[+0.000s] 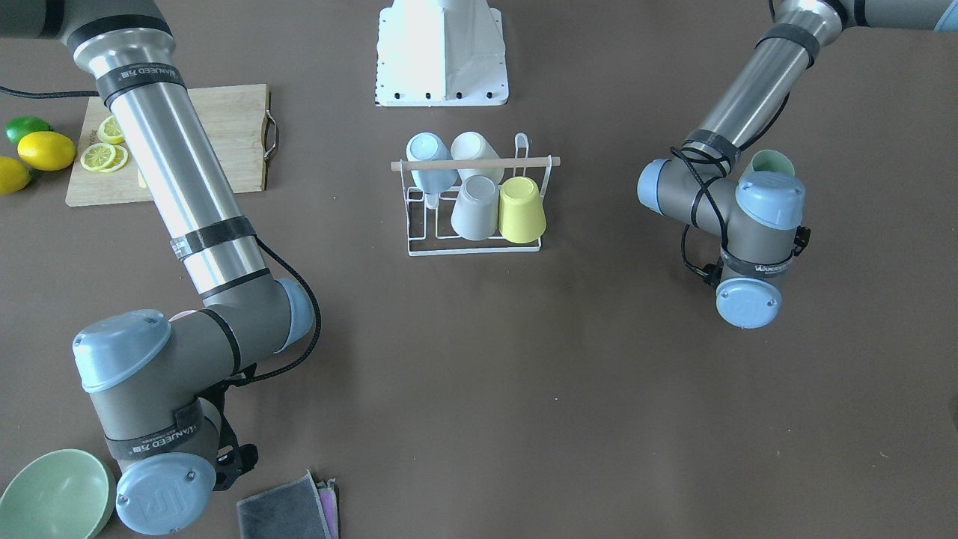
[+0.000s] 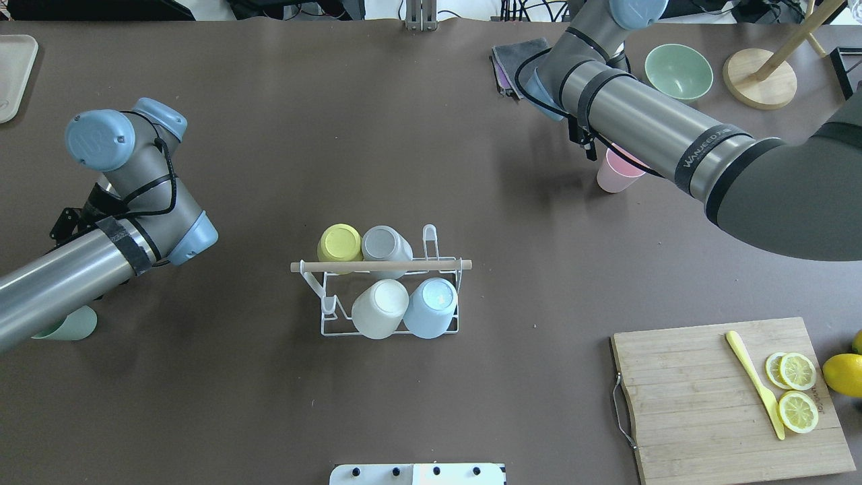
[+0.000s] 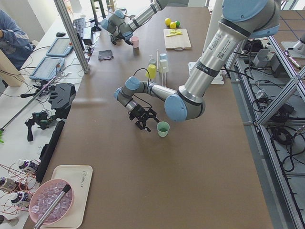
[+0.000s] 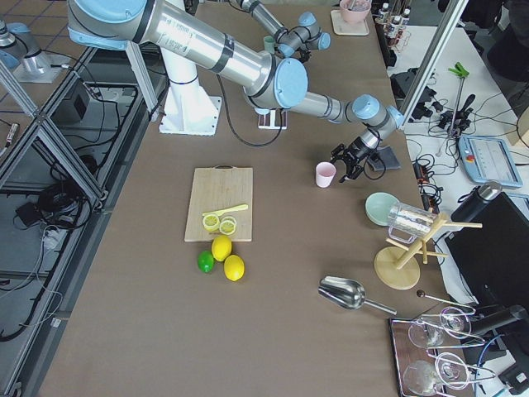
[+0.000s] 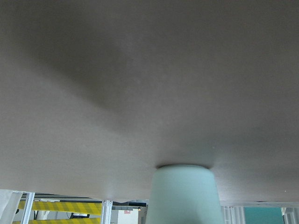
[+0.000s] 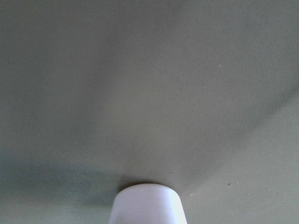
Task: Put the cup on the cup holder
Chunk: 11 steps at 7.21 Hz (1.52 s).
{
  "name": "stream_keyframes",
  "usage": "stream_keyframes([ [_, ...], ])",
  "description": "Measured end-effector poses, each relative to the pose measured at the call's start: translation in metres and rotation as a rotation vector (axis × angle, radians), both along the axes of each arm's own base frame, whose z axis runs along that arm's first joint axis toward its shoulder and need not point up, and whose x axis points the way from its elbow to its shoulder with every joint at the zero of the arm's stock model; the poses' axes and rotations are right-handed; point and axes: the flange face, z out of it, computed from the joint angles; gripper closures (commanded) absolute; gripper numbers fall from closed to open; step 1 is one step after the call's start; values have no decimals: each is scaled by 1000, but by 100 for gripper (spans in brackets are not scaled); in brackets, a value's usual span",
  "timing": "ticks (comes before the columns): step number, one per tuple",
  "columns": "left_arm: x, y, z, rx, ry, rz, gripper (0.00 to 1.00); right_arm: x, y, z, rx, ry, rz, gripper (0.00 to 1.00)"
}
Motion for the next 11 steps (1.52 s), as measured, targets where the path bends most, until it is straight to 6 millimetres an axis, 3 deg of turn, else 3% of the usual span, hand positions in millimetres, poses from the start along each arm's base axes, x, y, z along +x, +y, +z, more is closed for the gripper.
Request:
stream_keyframes([
  [3,1,7,-1,-28,1,34,6,-12,8,3,1,5,-35,0],
  [6,1,24,15,-52,-43,77,6,-24,18,8,-3,6,-70,0],
  [10,4,30,20,-58,-55,85,6,-27,22,12,-7,26,-86,0],
  [11,5,33,19,-64,-58,86,7,-27,24,15,-7,34,-90,4],
])
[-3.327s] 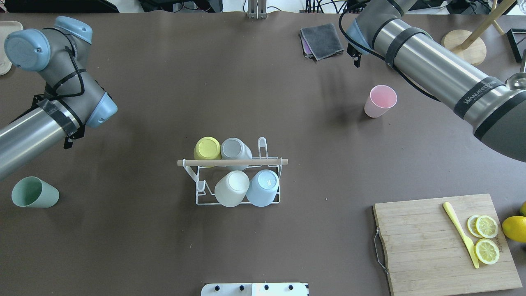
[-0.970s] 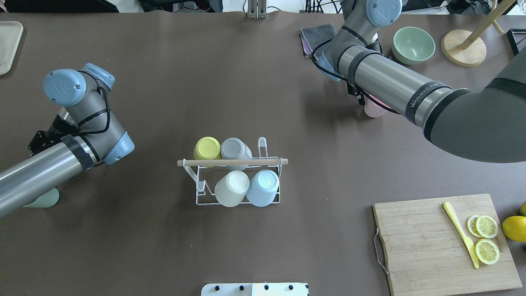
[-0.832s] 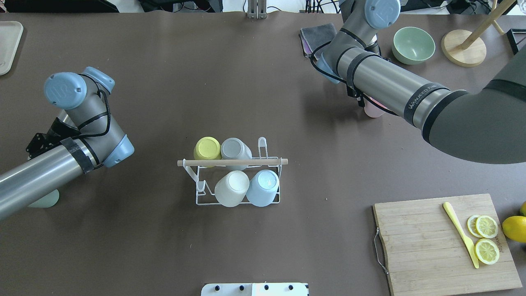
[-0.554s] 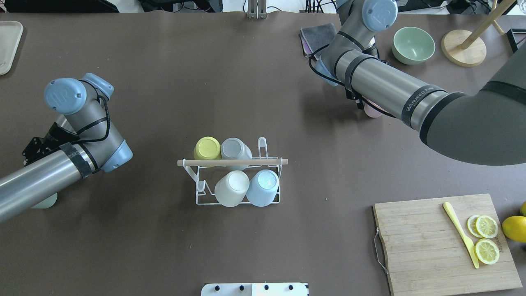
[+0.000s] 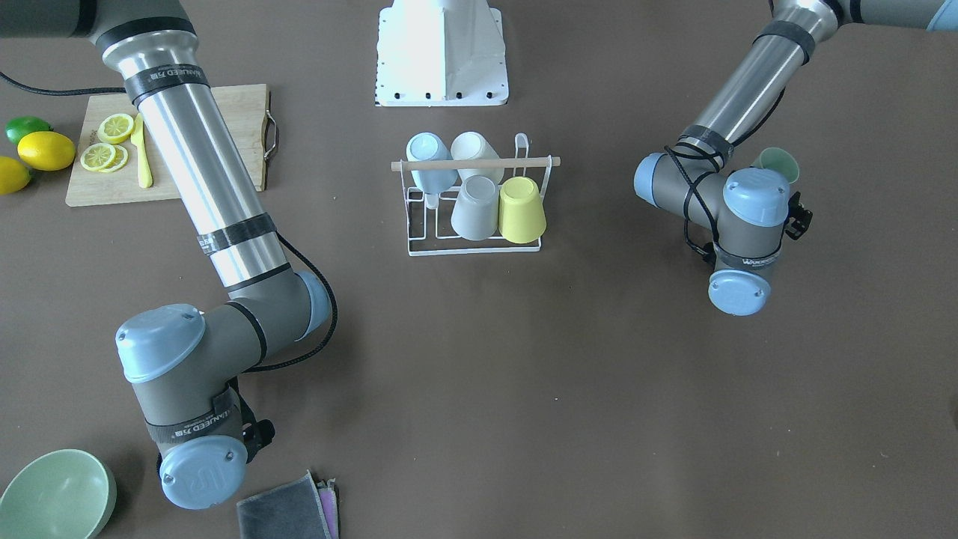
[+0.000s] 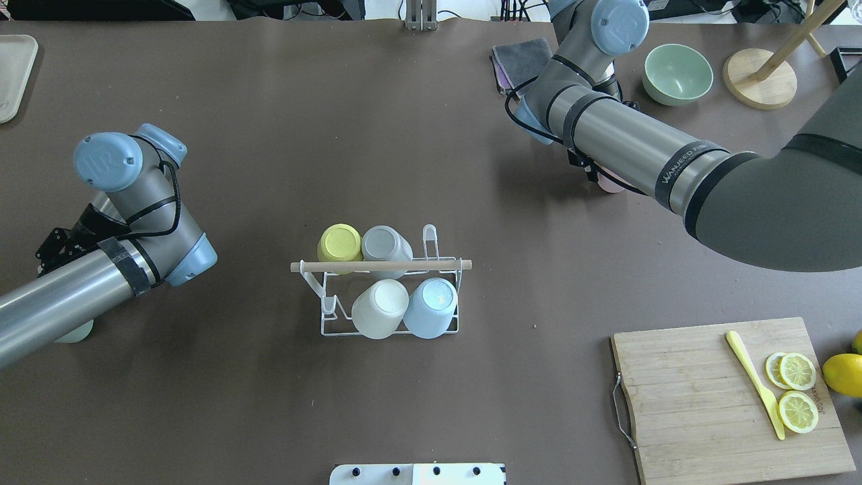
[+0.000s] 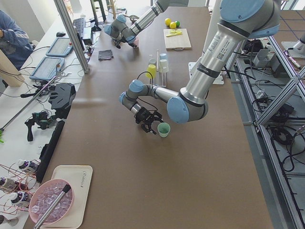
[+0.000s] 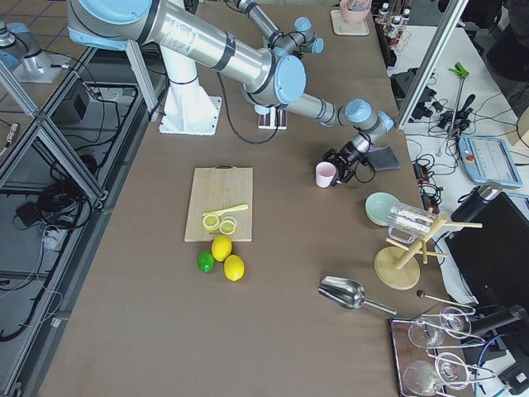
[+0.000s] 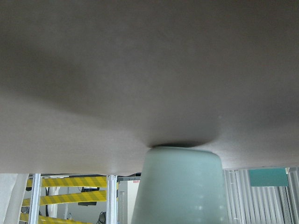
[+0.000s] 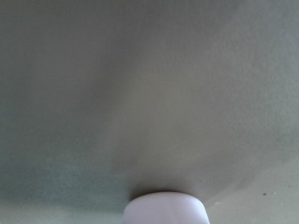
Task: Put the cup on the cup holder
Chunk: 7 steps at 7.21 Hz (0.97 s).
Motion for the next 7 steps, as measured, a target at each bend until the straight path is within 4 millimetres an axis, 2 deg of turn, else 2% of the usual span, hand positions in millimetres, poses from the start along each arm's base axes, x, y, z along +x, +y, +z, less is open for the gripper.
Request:
stream_keyframes([
  [1,2,3,-1,-8,-4,3,7,-1,1,2,2,8,-6,35],
  [2,4,5,-1,-14,-7,7,7,-2,2,2,4,13,-10,69],
  [3,6,8,-2,-21,-12,12,7,-2,2,2,6,16,-13,93],
  [4,8,11,-2,-29,-18,18,8,-2,2,0,12,21,-17,100],
  [6,14,20,0,-40,-30,34,8,4,-6,-13,26,22,-28,100],
  [7,16,24,1,-47,-38,41,9,14,-15,-26,32,13,-22,100],
])
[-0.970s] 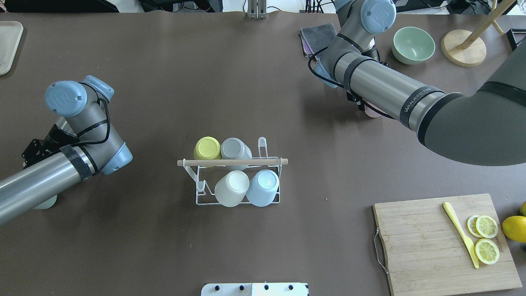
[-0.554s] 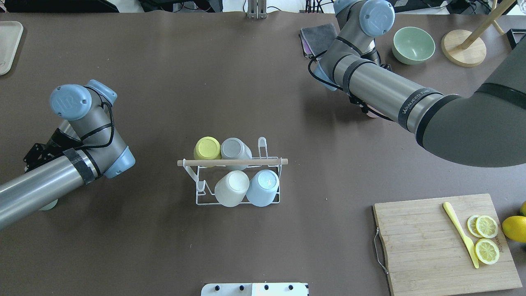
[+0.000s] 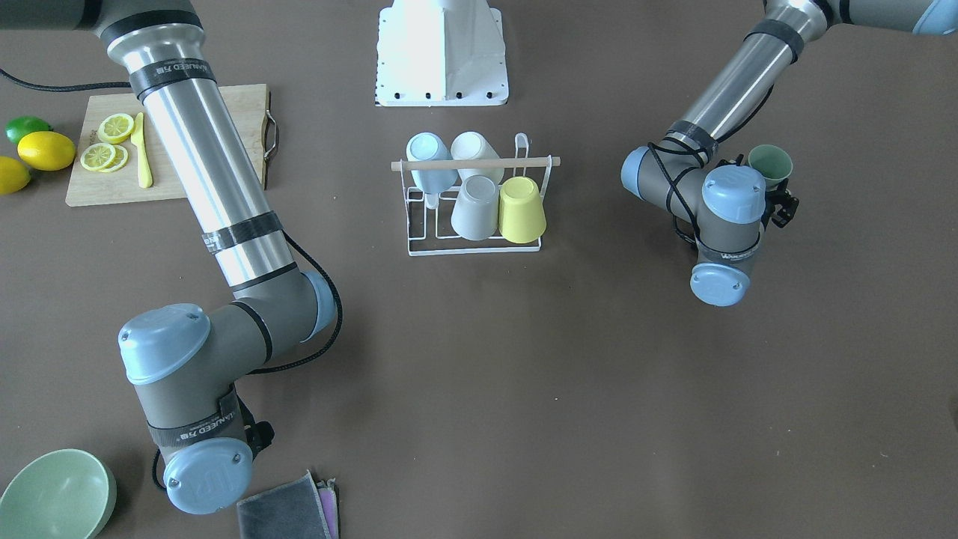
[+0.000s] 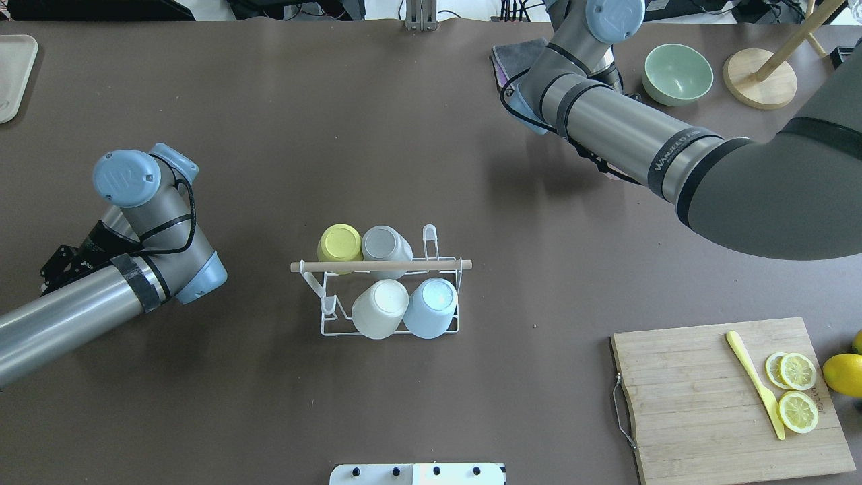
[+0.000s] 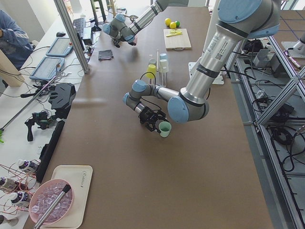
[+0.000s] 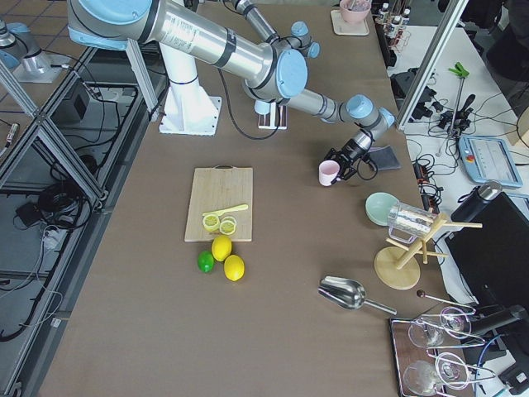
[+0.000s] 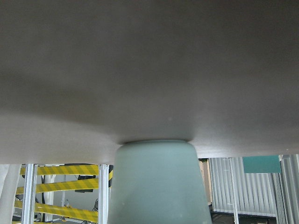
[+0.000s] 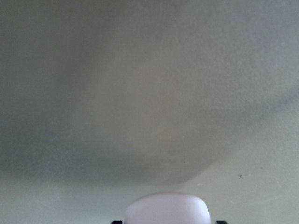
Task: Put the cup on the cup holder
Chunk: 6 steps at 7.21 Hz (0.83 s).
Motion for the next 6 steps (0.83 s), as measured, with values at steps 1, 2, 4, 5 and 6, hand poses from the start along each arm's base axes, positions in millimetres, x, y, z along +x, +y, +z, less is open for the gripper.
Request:
stream_keyframes([
  [1,-2,5,3,-17,-18,7,9,12,-11,-16,6,-11,17,100],
  [2,-4,8,5,-33,-37,12,9,23,-23,-34,15,-30,42,100],
  [4,-7,10,6,-41,-50,16,22,50,-52,-79,61,-100,104,100],
  [5,-7,10,6,-40,-51,17,26,70,-66,-95,80,-137,141,100],
  [6,-8,9,6,-38,-52,17,27,88,-76,-107,104,-165,169,100],
])
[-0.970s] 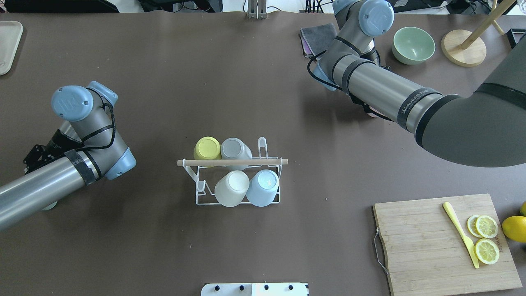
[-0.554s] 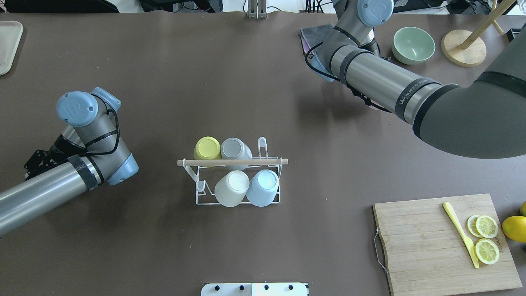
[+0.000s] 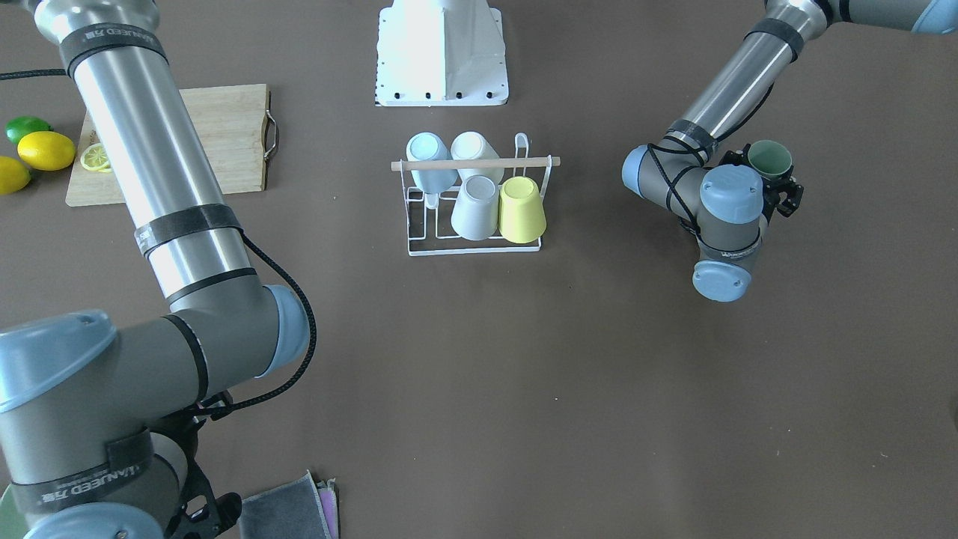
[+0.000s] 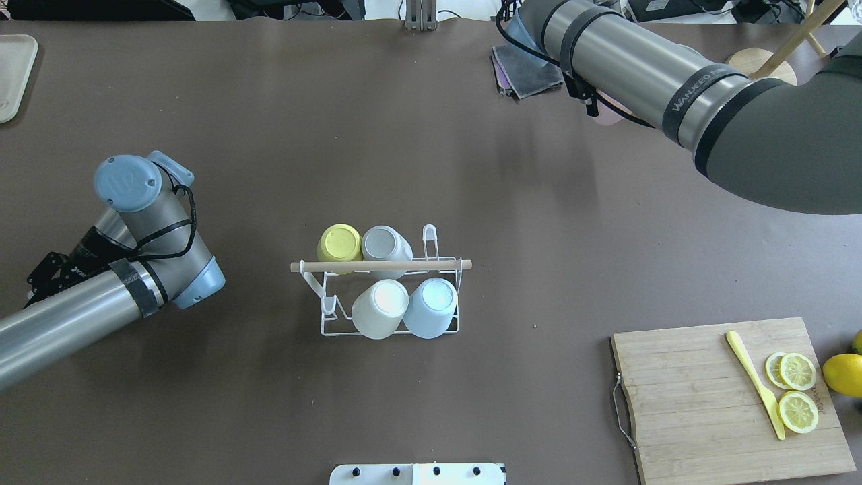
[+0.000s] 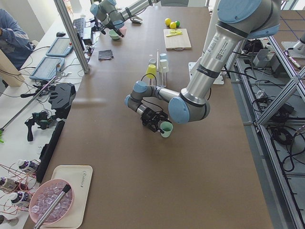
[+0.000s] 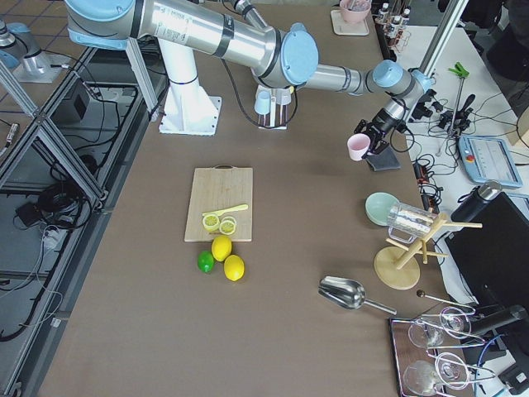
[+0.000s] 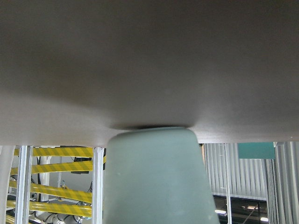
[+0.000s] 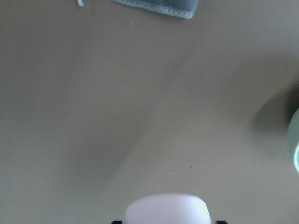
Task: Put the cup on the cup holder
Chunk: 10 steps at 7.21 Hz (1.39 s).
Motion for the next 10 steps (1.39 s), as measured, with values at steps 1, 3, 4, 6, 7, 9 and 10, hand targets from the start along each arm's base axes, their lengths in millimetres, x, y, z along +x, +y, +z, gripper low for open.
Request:
stream_keyframes([
  [1,-3,-2,-1,4,1,-1,27,11,-4,-10,21,-18,17,100],
  [3,-19,-19,-13,36,24,-28,27,21,1,-15,50,-52,36,100],
  [4,-35,-36,-27,77,62,-66,27,23,6,-17,74,-67,44,100],
  [6,-69,-78,-68,252,211,-159,26,29,20,-29,120,-82,115,100],
  [7,-92,-98,-95,395,322,-212,26,32,29,-38,144,-92,150,100],
  [9,-122,-112,-136,717,561,-287,26,24,53,-45,207,-125,199,100],
  [10,-130,-107,-152,875,690,-308,26,20,63,-39,279,-171,214,100],
])
